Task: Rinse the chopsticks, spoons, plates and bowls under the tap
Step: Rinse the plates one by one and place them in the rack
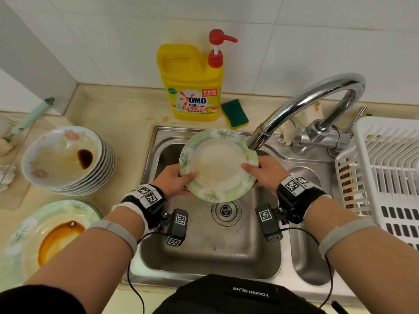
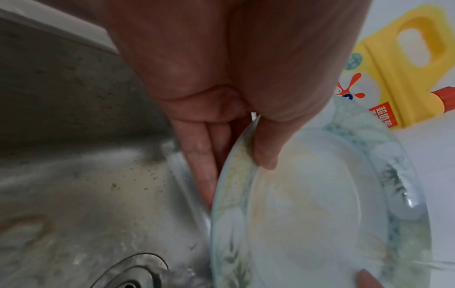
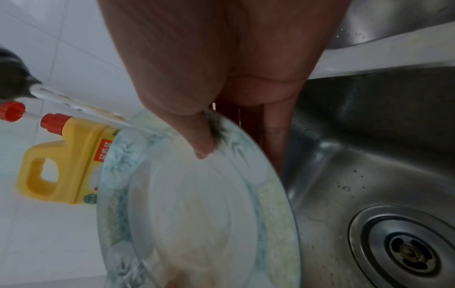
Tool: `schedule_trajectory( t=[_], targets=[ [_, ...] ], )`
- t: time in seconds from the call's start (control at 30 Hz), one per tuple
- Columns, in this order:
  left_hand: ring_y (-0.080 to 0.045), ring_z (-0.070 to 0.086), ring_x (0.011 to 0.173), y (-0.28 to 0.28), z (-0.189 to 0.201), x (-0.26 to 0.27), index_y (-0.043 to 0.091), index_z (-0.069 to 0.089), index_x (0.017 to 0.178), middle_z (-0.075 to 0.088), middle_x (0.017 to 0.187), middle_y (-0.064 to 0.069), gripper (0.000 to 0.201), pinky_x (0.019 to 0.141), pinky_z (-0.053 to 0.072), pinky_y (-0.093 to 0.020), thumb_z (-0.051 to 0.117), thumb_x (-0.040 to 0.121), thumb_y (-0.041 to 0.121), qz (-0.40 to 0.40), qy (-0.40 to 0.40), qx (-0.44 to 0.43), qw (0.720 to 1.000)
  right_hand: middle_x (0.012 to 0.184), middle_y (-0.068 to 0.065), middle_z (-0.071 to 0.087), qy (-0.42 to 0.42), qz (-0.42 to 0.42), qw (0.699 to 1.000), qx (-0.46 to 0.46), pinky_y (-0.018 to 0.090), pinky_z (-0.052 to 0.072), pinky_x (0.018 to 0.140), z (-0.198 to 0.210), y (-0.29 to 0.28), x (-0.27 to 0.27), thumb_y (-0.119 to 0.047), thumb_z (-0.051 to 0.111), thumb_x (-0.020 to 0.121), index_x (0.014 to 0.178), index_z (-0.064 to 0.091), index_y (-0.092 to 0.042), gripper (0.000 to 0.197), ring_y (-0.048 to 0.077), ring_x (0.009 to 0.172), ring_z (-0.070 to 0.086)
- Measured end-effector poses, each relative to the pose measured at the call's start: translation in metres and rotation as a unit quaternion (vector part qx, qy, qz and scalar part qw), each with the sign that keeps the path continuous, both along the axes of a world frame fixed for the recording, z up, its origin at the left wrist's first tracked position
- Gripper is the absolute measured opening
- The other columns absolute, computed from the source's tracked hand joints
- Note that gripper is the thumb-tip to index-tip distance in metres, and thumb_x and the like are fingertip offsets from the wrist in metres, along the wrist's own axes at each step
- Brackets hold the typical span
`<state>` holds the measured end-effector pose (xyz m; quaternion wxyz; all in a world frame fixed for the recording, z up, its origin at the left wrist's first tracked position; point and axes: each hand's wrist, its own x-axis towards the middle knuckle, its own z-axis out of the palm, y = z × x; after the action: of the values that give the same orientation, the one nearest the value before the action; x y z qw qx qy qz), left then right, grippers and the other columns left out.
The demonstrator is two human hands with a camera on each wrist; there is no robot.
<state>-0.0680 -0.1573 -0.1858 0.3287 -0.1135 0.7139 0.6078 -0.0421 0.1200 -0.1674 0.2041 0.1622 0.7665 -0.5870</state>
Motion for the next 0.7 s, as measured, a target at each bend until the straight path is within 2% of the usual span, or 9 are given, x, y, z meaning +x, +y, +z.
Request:
schedule_trajectory(
  t=[0.07,0.13,0.27,0.3,0.37,0.5,0.57,0.63,0.7],
  targets=[
    [-0.028,0.075,0.097,-0.004,0.002,-0.004,0.011,0.068,0.108,0.076,0.107,-0.013,0.011,0.081,0.062,-0.051,0.066,0.097,0.014,-0.023,0.014,-0.017,0.999,0.104,0.013,0.075,0.017,0.008,0.999,0.027,0.047,0.064,0.076,0.002,0.001,-0.004,-0.015,0.062,0.1,0.104,0.071,-0.018,0.011,0.027,0.095,0.074],
    [-0.026,0.076,0.094,-0.007,0.004,-0.007,0.013,0.068,0.106,0.077,0.104,-0.01,0.009,0.079,0.063,-0.05,0.066,0.097,0.014,-0.044,0.024,-0.028,0.998,0.098,0.012,0.076,0.027,0.016,0.998,0.053,0.048,0.064,0.072,0.003,0.003,-0.009,-0.022,0.063,0.1,0.097,0.073,-0.02,0.011,0.024,0.09,0.075],
    [-0.022,0.077,0.091,-0.007,0.008,-0.009,0.012,0.068,0.107,0.078,0.098,-0.004,0.009,0.075,0.064,-0.045,0.064,0.099,0.014,-0.081,0.05,-0.051,0.994,0.08,0.011,0.077,-0.01,0.038,0.991,0.131,0.045,0.065,0.067,0.002,0.005,-0.016,-0.056,0.059,0.096,0.09,0.073,0.003,0.06,0.022,0.073,0.077],
    [-0.022,0.077,0.09,-0.007,0.01,-0.009,0.011,0.068,0.109,0.078,0.099,-0.005,0.011,0.074,0.064,-0.044,0.063,0.099,0.013,-0.089,0.055,-0.057,0.993,0.077,0.011,0.077,-0.011,0.047,0.987,0.151,0.044,0.065,0.067,0.001,0.005,-0.017,-0.061,0.057,0.095,0.089,0.072,0.004,0.067,0.022,0.07,0.077],
    [-0.019,0.077,0.088,-0.006,0.011,-0.01,0.009,0.068,0.111,0.077,0.1,-0.005,0.014,0.072,0.064,-0.042,0.063,0.099,0.013,-0.097,0.063,-0.067,0.991,0.077,0.01,0.077,0.005,0.07,0.983,0.169,0.044,0.065,0.067,-0.001,0.007,-0.017,-0.057,0.055,0.097,0.089,0.072,0.002,0.062,0.022,0.07,0.077],
    [-0.02,0.077,0.087,-0.005,0.013,-0.013,0.006,0.067,0.113,0.076,0.101,-0.01,0.016,0.071,0.064,-0.042,0.063,0.1,0.013,-0.1,0.073,-0.085,0.989,0.092,0.009,0.076,0.04,0.135,0.974,0.175,0.042,0.065,0.068,0.0,0.01,-0.012,-0.021,0.06,0.1,0.09,0.069,-0.012,0.016,0.02,0.081,0.075],
    [-0.023,0.077,0.089,-0.005,0.014,-0.015,0.004,0.068,0.113,0.076,0.101,-0.012,0.017,0.072,0.064,-0.044,0.063,0.099,0.014,-0.108,0.078,-0.096,0.986,0.095,0.009,0.075,0.035,0.125,0.979,0.16,0.042,0.065,0.069,0.002,0.01,-0.011,-0.015,0.062,0.097,0.09,0.068,-0.016,0.009,0.023,0.086,0.075],
    [-0.022,0.077,0.087,-0.004,0.014,-0.017,0.004,0.068,0.113,0.077,0.101,-0.013,0.018,0.072,0.064,-0.043,0.063,0.099,0.014,-0.114,0.078,-0.104,0.985,0.092,0.009,0.076,0.029,0.104,0.98,0.166,0.044,0.065,0.069,0.004,0.008,-0.013,-0.022,0.064,0.097,0.092,0.07,-0.016,0.01,0.024,0.084,0.076],
    [-0.021,0.077,0.085,-0.003,0.015,-0.017,0.004,0.069,0.112,0.077,0.099,-0.013,0.017,0.069,0.065,-0.04,0.063,0.1,0.014,-0.122,0.082,-0.111,0.983,0.086,0.008,0.077,0.02,0.099,0.977,0.19,0.043,0.065,0.069,0.008,0.006,-0.018,-0.042,0.062,0.098,0.092,0.074,-0.012,0.033,0.024,0.078,0.076]
  ],
)
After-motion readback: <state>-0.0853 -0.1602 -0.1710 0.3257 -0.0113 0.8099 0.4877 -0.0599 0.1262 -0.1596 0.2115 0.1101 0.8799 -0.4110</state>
